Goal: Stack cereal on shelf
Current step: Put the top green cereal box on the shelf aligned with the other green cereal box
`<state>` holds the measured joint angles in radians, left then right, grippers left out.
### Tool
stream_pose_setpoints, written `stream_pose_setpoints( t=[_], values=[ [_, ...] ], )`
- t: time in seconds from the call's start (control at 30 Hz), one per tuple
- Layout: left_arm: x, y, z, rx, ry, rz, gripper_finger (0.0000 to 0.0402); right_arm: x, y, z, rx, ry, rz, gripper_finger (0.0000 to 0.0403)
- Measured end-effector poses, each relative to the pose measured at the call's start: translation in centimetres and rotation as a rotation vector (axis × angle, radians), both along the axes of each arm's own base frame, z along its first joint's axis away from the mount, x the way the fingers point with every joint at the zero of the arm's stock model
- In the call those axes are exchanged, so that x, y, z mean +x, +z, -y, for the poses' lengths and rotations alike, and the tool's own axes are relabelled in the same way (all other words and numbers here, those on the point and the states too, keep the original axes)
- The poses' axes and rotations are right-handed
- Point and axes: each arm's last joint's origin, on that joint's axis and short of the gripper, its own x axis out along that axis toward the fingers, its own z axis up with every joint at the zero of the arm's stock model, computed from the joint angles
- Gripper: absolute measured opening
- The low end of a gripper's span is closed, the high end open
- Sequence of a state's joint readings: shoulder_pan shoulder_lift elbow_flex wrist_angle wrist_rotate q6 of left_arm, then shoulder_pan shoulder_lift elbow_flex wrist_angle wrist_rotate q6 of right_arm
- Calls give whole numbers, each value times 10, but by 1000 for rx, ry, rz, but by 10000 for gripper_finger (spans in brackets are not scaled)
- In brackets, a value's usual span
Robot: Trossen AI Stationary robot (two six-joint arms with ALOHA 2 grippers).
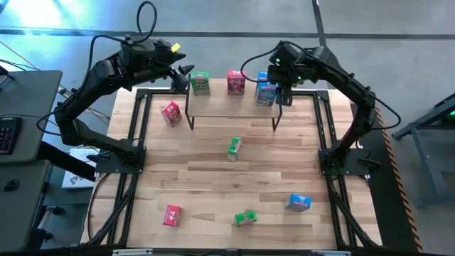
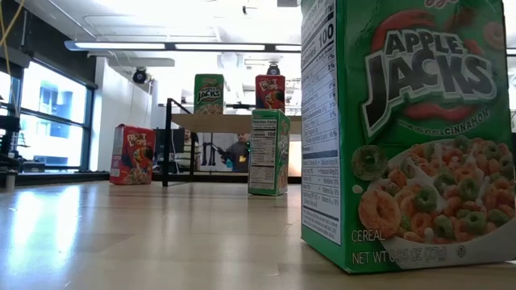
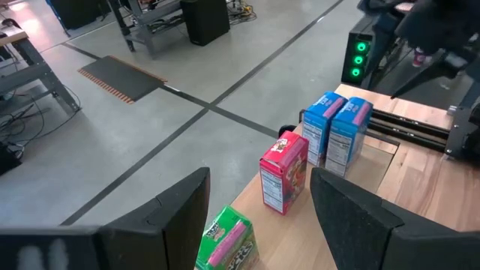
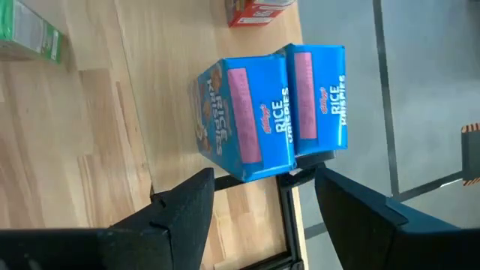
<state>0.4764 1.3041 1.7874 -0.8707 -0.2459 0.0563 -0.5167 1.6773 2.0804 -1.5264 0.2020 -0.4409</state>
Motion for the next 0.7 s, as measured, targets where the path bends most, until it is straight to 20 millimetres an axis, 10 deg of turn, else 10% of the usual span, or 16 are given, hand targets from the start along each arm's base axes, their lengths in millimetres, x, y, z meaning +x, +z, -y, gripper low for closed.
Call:
stream_pose_setpoints(
  t=[0.7],
  values=[
    [0,0,0,0,0,0,223,-57,41,-34,53,-233,249,225]
  ],
)
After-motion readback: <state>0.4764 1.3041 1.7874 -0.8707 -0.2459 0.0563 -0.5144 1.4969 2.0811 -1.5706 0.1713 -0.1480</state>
